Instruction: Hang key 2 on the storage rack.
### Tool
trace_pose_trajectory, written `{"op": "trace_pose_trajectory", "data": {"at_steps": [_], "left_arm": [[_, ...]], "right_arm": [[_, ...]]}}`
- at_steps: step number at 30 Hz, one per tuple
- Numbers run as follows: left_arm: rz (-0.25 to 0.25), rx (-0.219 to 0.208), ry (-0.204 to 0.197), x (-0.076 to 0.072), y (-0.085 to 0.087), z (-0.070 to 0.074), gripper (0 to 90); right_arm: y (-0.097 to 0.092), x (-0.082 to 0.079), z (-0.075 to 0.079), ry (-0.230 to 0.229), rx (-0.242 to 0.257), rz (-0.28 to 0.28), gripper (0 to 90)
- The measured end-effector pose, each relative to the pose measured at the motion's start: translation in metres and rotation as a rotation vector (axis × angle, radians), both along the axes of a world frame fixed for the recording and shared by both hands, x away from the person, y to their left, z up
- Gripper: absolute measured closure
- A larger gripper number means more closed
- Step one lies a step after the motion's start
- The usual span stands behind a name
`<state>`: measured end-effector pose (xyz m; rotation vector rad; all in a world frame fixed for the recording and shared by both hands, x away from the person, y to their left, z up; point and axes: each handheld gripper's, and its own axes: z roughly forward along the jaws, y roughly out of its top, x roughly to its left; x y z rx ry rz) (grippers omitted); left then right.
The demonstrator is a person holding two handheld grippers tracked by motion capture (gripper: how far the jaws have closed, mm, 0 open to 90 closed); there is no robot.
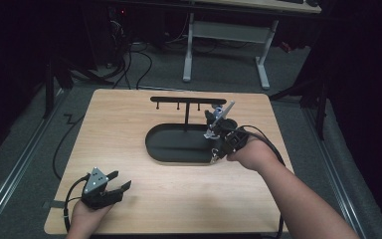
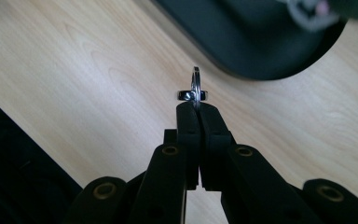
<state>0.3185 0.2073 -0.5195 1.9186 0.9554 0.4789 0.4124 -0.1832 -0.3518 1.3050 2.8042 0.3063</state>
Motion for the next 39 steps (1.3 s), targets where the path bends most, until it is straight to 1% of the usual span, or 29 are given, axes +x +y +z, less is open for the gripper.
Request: {"op": "trace_pose_trajectory", "data": {"at_steps": [3,4,6,7,9,11,12,13,15,16,17,18,20,21,25,28,30,32,33,35,36,39], "left_arm": [[0.0,0.001,-0.001,0.0,0.0,0.0,38.0],[0.0,0.002,-0.001,0.0,0.0,0.0,38.0],[0.0,0.003,-0.001,0.0,0.0,0.0,38.0],[-0.001,0.003,0.0,0.0,0.0,0.0,38.0],[0.0,0.002,0.0,0.0,0.0,-0.001,38.1],[-0.001,0.004,0.0,0.0,0.0,-0.001,38.0],[-0.001,0.004,0.0,0.001,0.0,-0.001,38.1],[0.0,0.003,0.0,0.001,0.0,-0.001,38.0],[0.001,0.002,-0.001,0.001,0.001,-0.001,38.1],[0.002,0.002,-0.002,0.001,0.001,-0.001,38.1],[0.004,0.0,-0.002,0.001,0.001,-0.001,38.1],[0.004,-0.001,-0.002,0.001,0.001,-0.001,38.1],[0.004,-0.002,-0.002,0.001,0.001,-0.001,38.1],[0.003,0.001,-0.003,0.001,0.001,-0.001,38.1],[0.005,0.003,-0.002,0.001,0.002,-0.001,38.1],[0.008,0.002,-0.001,0.002,0.003,-0.002,38.1],[0.01,0.001,0.0,0.002,0.004,-0.002,38.1],[0.009,0.002,0.0,0.002,0.004,-0.002,38.2],[0.009,0.004,0.0,0.002,0.004,-0.002,38.2],[0.009,0.003,0.004,0.002,0.004,-0.002,38.2],[0.009,0.002,0.003,0.002,0.004,-0.002,38.2],[0.011,0.002,0.002,0.002,0.004,-0.003,38.2]], "right_arm": [[0.003,0.01,0.006,-0.007,-0.002,0.003,89.2],[0.004,0.012,0.008,-0.002,-0.005,-0.011,89.2],[0.006,0.021,0.01,-0.012,-0.006,0.012,89.1],[0.008,0.024,0.012,-0.008,-0.006,-0.002,89.1],[0.011,0.031,0.014,-0.017,-0.003,0.006,89.1],[0.014,0.036,0.017,-0.016,-0.007,-0.004,89.1],[0.015,0.04,0.018,-0.027,-0.007,0.016,89.2],[0.017,0.043,0.019,-0.027,-0.005,0.007,89.2],[0.02,0.05,0.021,-0.032,-0.004,0.011,89.1],[0.022,0.053,0.022,-0.031,-0.005,0.006,89.1],[0.023,0.056,0.023,-0.037,-0.005,0.015,89.2],[0.024,0.059,0.024,-0.033,-0.007,0.007,89.1],[0.027,0.066,0.025,-0.036,-0.011,0.015,89.2],[0.028,0.069,0.025,-0.034,-0.009,0.006,89.1],[0.032,0.084,0.027,-0.034,-0.018,0.018,89.2],[0.036,0.091,0.028,-0.03,-0.013,0.016,89.1],[0.038,0.093,0.029,-0.031,-0.02,0.021,89.1],[0.04,0.097,0.031,-0.03,-0.02,0.012,89.1],[0.04,0.099,0.032,-0.033,-0.019,0.018,89.1],[0.04,0.102,0.033,-0.035,-0.009,0.009,89.2],[0.04,0.104,0.033,-0.036,-0.016,0.014,89.1],[0.04,0.108,0.035,-0.041,-0.013,-0.001,89.2]]}}
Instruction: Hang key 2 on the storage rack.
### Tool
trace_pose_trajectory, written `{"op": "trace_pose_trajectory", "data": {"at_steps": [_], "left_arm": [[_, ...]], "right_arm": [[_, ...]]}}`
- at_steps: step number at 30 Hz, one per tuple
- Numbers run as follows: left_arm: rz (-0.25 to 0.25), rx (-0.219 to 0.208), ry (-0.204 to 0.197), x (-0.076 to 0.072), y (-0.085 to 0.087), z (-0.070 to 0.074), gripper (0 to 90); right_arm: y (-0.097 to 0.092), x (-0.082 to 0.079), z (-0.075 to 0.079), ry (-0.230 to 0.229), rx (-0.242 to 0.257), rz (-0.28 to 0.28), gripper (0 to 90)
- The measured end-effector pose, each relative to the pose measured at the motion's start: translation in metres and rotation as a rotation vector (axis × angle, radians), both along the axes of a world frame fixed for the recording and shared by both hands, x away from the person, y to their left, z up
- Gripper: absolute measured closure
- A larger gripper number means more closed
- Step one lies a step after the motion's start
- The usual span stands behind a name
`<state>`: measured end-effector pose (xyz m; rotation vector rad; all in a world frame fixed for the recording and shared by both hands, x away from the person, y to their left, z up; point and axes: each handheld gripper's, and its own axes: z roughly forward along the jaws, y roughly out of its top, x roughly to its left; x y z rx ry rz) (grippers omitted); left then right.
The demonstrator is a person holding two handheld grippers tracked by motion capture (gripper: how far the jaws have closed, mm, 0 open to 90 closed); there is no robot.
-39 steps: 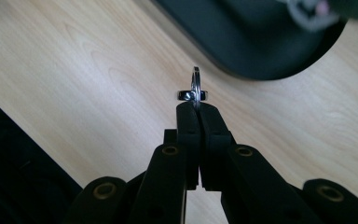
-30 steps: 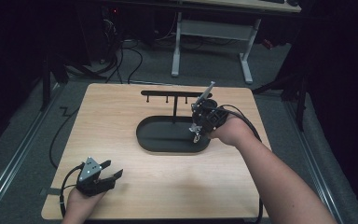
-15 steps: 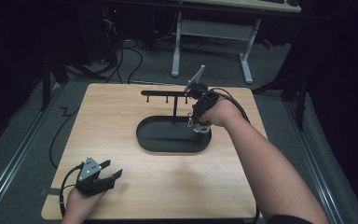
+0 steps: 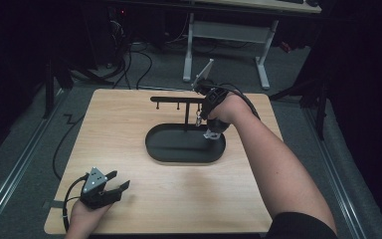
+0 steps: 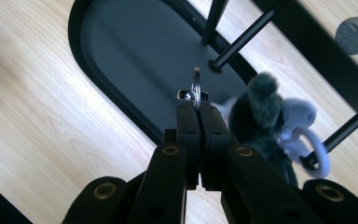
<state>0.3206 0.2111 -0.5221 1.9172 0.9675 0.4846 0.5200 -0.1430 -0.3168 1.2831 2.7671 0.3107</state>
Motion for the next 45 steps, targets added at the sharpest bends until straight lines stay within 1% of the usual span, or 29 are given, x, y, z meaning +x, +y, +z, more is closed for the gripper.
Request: {"op": "trace_pose_trajectory", "data": {"at_steps": [5,7,8,11,12,14,18,19,20,23,26,27,29,30,33,34,35,38,39,41,42,44,45], "left_arm": [[-0.003,0.003,0.003,0.0,0.0,0.0,38.3],[-0.004,0.003,0.002,0.0,0.0,0.0,38.3],[-0.004,0.003,0.001,0.0,-0.001,0.0,38.3],[-0.006,0.005,-0.001,-0.001,-0.001,0.0,38.3],[-0.007,0.007,-0.001,-0.001,-0.001,0.0,38.3],[-0.009,0.009,-0.001,-0.001,-0.001,0.0,38.3],[-0.011,0.01,-0.003,-0.001,-0.001,0.0,38.3],[-0.012,0.01,-0.003,-0.001,-0.001,0.0,38.3],[-0.012,0.011,-0.004,-0.001,-0.001,0.001,38.3],[-0.012,0.01,-0.006,-0.002,-0.002,0.0,38.3],[-0.015,0.015,-0.007,-0.002,-0.002,0.0,38.3],[-0.016,0.015,-0.007,-0.002,-0.002,0.0,38.3],[-0.016,0.016,-0.008,-0.002,-0.002,0.0,38.3],[-0.016,0.016,-0.008,-0.002,-0.002,0.0,38.3],[-0.018,0.015,-0.005,-0.001,-0.002,0.0,38.3],[-0.019,0.017,-0.004,-0.001,-0.002,0.0,38.3],[-0.021,0.02,-0.003,-0.001,-0.003,0.0,38.3],[-0.025,0.021,-0.007,-0.002,-0.005,0.0,38.3],[-0.026,0.022,-0.007,-0.002,-0.005,0.0,38.3],[-0.033,0.027,-0.003,-0.002,-0.006,0.001,38.3],[-0.032,0.026,-0.004,-0.003,-0.007,0.0,38.2],[-0.037,0.029,-0.002,-0.003,-0.008,0.0,38.2],[-0.048,0.034,0.006,-0.003,-0.009,0.0,38.1]], "right_arm": [[-0.001,0.006,0.003,-0.002,0.0,0.001,89.1],[0.0,0.008,0.004,0.0,-0.001,-0.011,89.2],[0.0,0.009,0.004,-0.003,0.003,-0.005,89.1],[0.0,0.012,0.006,-0.011,-0.003,-0.011,89.1],[-0.001,0.013,0.007,-0.013,0.003,-0.022,89.1],[-0.001,0.015,0.007,-0.015,0.002,-0.027,89.0],[-0.003,0.019,0.004,-0.015,0.004,-0.032,88.8],[-0.003,0.019,0.003,-0.02,0.003,-0.039,88.7],[-0.004,0.02,0.002,-0.029,0.005,-0.031,88.7],[-0.002,0.02,-0.001,-0.037,0.004,-0.047,88.7],[-0.001,0.022,-0.003,-0.063,-0.004,-0.048,88.3],[-0.001,0.023,-0.003,-0.067,-0.006,-0.048,87.2],[-0.002,0.022,-0.003,-0.067,0.003,-0.073,83.9],[-0.003,0.022,-0.003,-0.072,0.003,-0.069,81.7],[-0.005,0.018,0.001,-0.086,0.004,-0.075,79.0],[-0.007,0.015,0.003,-0.092,0.017,-0.083,78.4],[-0.008,0.012,0.004,-0.092,0.018,-0.091,77.8],[-0.011,0.001,0.004,-0.097,0.026,-0.082,72.7],[-0.013,-0.004,0.003,-0.104,0.034,-0.073,70.7],[-0.014,-0.014,0.001,-0.106,0.045,-0.086,67.6],[-0.016,-0.02,-0.001,-0.118,0.062,-0.07,65.1],[-0.018,-0.03,-0.008,-0.134,0.081,-0.057,59.9],[-0.018,-0.035,-0.011,-0.128,0.085,-0.067,58.5]]}}
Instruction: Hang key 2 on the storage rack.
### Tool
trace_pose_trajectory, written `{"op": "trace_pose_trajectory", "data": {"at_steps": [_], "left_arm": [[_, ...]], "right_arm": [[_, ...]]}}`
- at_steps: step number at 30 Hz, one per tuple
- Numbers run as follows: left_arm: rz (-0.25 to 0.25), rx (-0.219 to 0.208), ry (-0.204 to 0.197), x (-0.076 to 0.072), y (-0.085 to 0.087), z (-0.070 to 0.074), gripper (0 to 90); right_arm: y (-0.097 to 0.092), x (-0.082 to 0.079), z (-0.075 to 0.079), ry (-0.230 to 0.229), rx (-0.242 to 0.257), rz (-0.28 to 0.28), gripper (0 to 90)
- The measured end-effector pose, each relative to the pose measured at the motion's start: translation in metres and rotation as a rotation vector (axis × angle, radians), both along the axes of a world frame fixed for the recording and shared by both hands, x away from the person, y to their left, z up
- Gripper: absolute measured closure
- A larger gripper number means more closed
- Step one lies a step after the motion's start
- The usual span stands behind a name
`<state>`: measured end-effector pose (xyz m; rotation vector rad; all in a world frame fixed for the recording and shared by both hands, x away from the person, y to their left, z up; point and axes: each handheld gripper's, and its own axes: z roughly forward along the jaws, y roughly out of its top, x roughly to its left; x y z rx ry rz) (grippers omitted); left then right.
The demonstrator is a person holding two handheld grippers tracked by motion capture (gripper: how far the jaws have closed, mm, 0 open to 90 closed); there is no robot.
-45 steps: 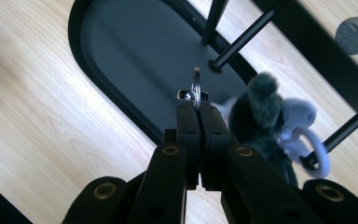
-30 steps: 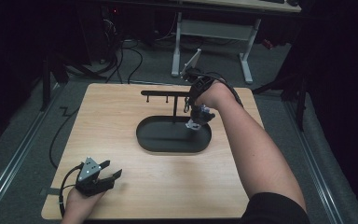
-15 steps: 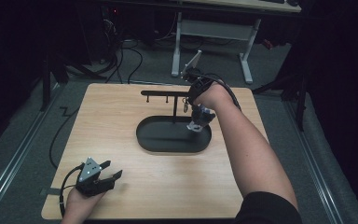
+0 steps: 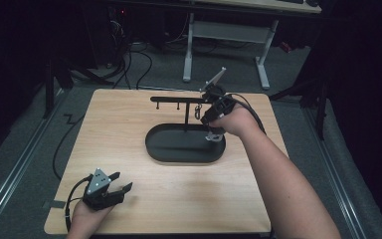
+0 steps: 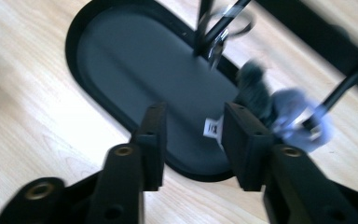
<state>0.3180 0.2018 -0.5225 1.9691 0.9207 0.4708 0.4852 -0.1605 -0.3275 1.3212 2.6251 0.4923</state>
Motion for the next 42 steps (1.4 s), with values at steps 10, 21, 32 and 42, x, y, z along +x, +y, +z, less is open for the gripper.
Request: {"op": "trace_pose_trajectory", "data": {"at_steps": [10,21,32,42], "left_arm": [[-0.023,0.012,0.004,-0.002,-0.006,-0.002,37.4],[-0.034,0.011,0.012,-0.003,-0.007,-0.003,37.1],[-0.051,0.015,0.012,-0.004,-0.011,-0.003,36.9],[-0.068,0.003,0.008,-0.007,-0.015,-0.001,36.8]], "right_arm": [[-0.02,-0.042,-0.04,-0.081,0.1,-0.009,48.7],[-0.047,-0.092,-0.091,-0.202,0.204,-0.048,44.7],[-0.074,-0.139,-0.138,-0.322,0.233,-0.062,39.2],[-0.097,-0.19,-0.182,-0.466,0.329,-0.096,30.3]]}}
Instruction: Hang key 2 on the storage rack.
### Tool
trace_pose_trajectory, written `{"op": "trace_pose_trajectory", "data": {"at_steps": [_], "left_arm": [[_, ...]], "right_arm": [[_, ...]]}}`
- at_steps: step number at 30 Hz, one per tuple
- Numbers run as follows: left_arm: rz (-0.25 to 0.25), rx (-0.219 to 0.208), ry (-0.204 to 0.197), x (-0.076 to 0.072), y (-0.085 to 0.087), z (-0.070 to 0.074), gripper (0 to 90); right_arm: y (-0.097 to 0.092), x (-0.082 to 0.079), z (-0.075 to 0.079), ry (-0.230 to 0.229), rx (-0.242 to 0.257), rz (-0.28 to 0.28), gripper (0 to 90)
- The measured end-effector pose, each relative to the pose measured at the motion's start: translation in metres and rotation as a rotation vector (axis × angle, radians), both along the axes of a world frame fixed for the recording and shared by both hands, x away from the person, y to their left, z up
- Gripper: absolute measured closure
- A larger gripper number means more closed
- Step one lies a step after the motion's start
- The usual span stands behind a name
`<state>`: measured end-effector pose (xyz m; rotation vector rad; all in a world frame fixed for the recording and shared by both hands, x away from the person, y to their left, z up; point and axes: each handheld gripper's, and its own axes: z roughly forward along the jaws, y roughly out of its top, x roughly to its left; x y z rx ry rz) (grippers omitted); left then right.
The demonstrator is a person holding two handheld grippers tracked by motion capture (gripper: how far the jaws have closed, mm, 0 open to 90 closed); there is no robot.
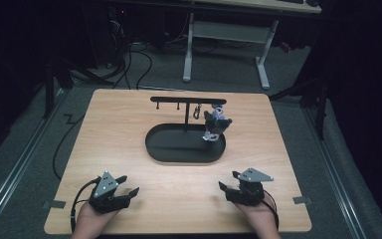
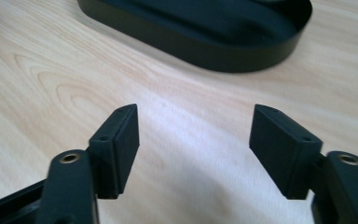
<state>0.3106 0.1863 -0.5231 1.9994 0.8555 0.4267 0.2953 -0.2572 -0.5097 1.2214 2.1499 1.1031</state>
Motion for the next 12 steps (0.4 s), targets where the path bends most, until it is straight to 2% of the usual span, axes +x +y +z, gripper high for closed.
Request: {"op": "trace_pose_trajectory", "data": {"at_steps": [2,3,4,5,7,10,12], "left_arm": [[0.0,-0.008,0.004,-0.001,-0.001,0.001,36.8],[0.002,-0.014,0.007,-0.001,-0.002,0.001,36.8],[0.001,-0.019,0.009,-0.002,-0.002,0.001,36.8],[0.002,-0.023,0.009,-0.002,-0.003,0.001,36.8],[-0.004,-0.013,0.006,-0.003,-0.007,0.002,36.7],[-0.001,-0.008,0.009,-0.004,-0.011,0.002,36.2],[0.003,-0.004,-0.002,-0.005,-0.013,0.003,35.7]], "right_arm": [[-0.007,-0.015,-0.008,-0.051,0.021,-0.026,30.7],[-0.01,-0.022,-0.012,-0.058,0.04,-0.044,32.5],[-0.014,-0.025,-0.012,-0.035,0.073,-0.04,31.1],[-0.018,-0.026,-0.009,-0.038,0.087,-0.045,30.0],[-0.024,-0.025,-0.009,-0.064,0.065,-0.067,29.7],[-0.027,-0.022,-0.013,-0.038,0.1,-0.074,28.8],[-0.024,-0.021,-0.014,-0.046,0.077,-0.059,28.3]]}}
